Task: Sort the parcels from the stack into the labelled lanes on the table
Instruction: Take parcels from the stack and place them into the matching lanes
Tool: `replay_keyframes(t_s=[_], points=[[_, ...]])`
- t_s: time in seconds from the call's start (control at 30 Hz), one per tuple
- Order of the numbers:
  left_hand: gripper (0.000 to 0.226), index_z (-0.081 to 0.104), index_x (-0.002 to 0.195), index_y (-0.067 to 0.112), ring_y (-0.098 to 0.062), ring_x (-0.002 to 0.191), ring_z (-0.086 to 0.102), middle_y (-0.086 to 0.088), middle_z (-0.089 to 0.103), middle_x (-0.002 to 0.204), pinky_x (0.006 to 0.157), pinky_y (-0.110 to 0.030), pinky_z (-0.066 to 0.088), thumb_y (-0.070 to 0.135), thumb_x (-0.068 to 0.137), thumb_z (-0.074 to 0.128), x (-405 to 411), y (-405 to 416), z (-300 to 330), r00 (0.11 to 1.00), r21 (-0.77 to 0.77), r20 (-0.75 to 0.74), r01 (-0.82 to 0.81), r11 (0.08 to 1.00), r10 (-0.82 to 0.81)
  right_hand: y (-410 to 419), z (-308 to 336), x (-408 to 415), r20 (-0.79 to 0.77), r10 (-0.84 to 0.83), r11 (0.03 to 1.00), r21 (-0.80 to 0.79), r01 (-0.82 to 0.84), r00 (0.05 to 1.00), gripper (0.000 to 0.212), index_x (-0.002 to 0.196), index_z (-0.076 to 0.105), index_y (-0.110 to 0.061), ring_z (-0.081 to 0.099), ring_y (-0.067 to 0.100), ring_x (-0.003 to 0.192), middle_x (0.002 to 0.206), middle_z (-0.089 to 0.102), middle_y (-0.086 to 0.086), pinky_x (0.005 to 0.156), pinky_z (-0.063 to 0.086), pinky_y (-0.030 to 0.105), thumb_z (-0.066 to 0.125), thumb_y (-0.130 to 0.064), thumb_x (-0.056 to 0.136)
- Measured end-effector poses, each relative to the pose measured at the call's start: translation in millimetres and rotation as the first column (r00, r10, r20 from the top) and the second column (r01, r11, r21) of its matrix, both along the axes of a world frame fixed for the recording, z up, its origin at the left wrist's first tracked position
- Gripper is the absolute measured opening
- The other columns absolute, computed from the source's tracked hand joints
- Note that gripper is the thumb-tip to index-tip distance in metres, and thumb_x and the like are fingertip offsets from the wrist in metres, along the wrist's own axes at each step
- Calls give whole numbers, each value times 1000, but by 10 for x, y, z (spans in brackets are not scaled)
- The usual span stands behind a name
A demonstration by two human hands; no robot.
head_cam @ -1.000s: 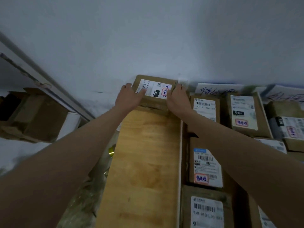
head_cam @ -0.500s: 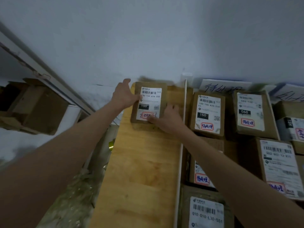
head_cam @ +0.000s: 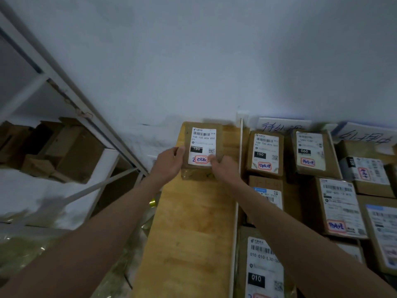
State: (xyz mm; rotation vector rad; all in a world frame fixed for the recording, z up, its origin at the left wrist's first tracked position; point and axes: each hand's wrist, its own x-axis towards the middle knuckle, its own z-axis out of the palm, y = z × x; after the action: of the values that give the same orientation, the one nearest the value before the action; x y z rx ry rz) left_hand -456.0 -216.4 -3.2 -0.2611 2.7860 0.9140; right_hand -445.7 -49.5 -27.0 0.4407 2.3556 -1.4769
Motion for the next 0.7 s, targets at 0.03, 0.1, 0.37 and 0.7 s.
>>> replay_keyframes(t_s=[0.03,0.1,0.37,0.7], points=[[53,60,130,10,-27,119,57,-9,63,127,88,-31,40,44,106,27,75,-49,40,1000,-32,-19,5,999,-6,17,69,39,-3,-3,1000,9,3,1000,32,87,55,-10,56,9,69,84,60,0,61,49,23,48,-36,103],[55,55,138,13,-27,125,52,-10,57,136,98,-38,41,47,105,26,286,-169,199,997,-185,-38,61,981,-69,81,326,195,-40,-17,999,42,18,999,36,75,51,-14,57,12,69,77,58,-1,67,52,29,47,-35,104],[57,41,148,16,-25,140,36,-6,42,152,117,-41,25,49,104,27,1536,-251,894,946,-599,-57,222,769,-318,408,1132,1443,-117,-23,990,138,40,993,40,94,68,-4,65,19,82,93,70,8,73,54,29,46,-36,104],[61,37,151,18,-22,143,33,-4,38,155,118,-38,20,54,103,24,3196,28,1328,905,-621,-115,256,741,-409,772,1602,3269,-157,-84,972,204,115,984,44,102,68,-2,65,20,85,98,70,9,77,55,33,46,-40,103]])
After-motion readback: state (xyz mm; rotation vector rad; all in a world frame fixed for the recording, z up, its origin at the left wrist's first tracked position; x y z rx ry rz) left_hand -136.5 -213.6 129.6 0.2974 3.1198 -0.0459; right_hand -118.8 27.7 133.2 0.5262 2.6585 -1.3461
